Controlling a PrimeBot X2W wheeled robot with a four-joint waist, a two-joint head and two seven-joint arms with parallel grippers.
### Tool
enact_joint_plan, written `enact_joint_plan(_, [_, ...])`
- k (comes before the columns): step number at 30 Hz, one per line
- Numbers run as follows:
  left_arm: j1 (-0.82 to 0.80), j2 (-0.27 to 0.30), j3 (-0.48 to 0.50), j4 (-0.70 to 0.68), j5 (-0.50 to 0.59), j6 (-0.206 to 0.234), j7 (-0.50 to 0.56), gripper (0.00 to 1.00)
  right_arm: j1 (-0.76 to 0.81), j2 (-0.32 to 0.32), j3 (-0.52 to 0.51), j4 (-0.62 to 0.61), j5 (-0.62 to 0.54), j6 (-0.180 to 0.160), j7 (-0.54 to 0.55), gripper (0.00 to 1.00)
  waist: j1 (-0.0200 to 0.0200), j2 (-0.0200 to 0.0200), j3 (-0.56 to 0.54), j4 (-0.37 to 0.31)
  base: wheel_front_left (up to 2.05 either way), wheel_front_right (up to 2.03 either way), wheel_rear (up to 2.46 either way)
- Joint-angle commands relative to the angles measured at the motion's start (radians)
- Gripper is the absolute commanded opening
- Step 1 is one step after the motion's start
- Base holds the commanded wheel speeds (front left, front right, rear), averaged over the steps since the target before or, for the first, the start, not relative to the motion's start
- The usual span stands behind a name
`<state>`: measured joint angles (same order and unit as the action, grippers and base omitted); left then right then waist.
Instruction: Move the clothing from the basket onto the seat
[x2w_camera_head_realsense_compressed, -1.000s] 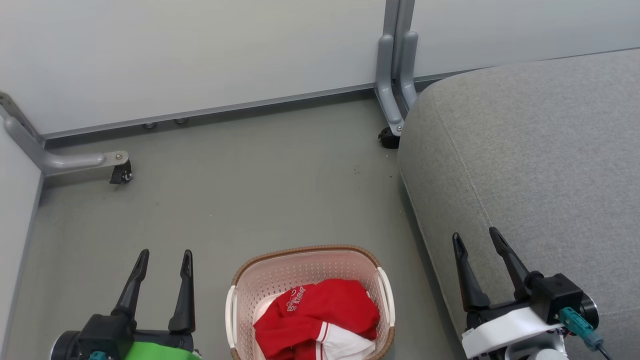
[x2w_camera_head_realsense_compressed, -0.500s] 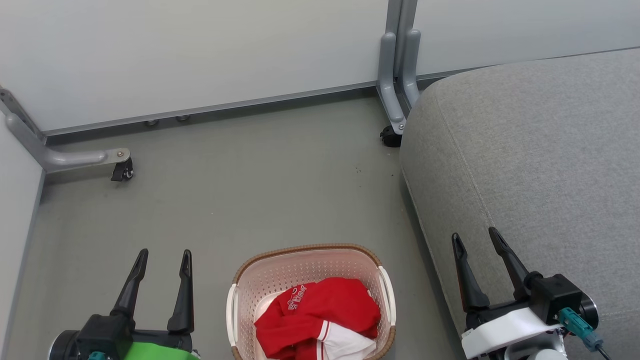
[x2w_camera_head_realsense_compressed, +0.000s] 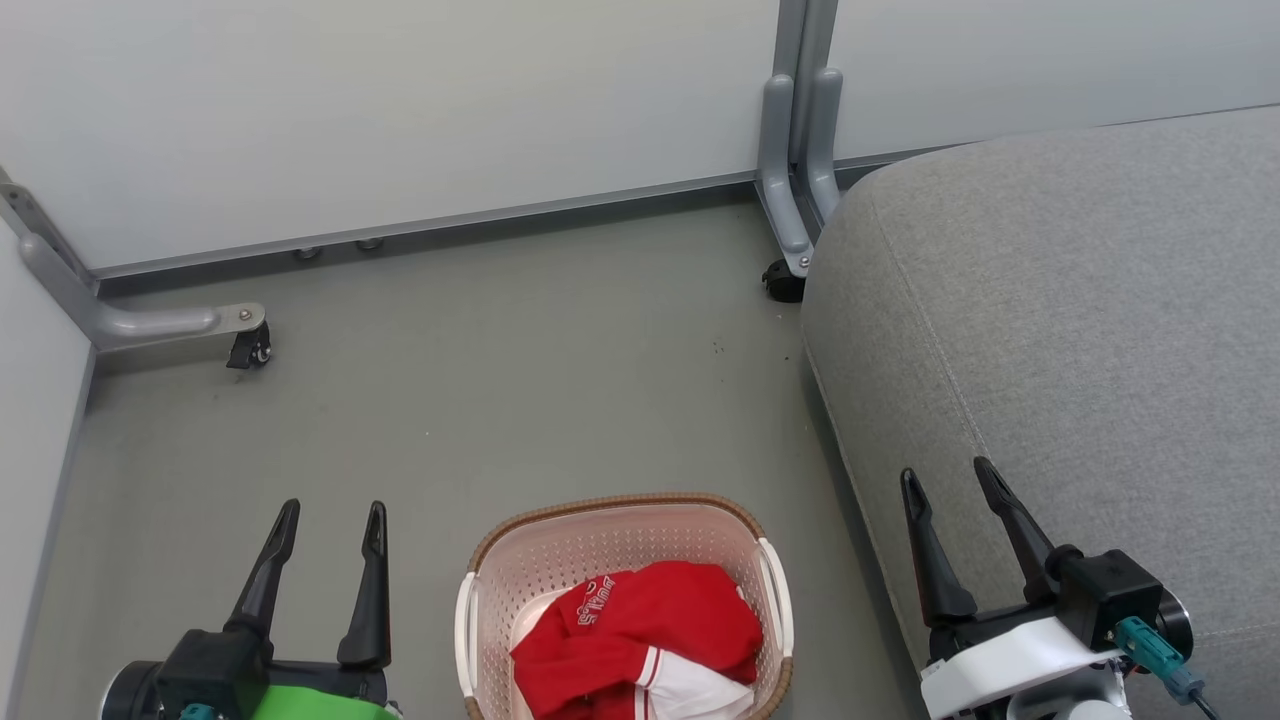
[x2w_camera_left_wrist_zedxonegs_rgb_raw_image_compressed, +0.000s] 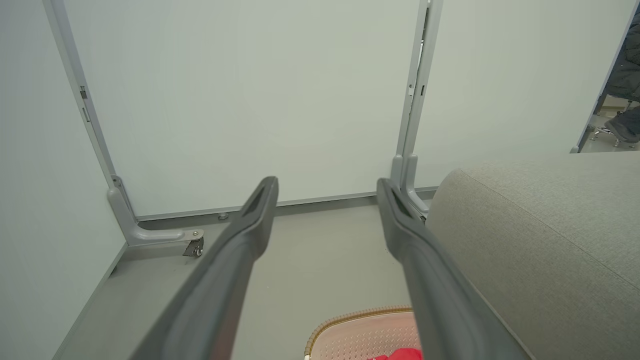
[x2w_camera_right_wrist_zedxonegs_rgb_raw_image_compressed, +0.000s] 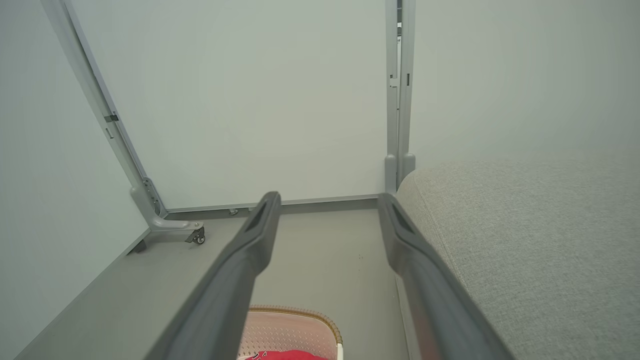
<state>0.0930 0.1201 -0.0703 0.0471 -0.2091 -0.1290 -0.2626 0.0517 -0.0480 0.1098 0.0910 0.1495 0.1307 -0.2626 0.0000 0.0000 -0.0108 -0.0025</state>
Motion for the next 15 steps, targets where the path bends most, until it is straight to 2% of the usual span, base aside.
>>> enact_joint_plan(1, [0.014, 0.003, -0.002, 0.003, 0.0, -0.003, -0.003, 1.0, 0.004, -0.004, 0.001, 0.002, 0.004, 0.0, -0.004, 1.0, 0.0, 0.0, -0.002, 0.001, 0.0, 0.0, 0.0])
enact_joint_plan(15, [0.018, 0.001, -0.019, 0.012, 0.005, -0.003, -0.003, 1.0, 0.013, -0.004, 0.011, 0.005, -0.002, 0.0, -0.004, 1.0, 0.0, 0.0, -0.011, -0.008, 0.0, 0.0, 0.0])
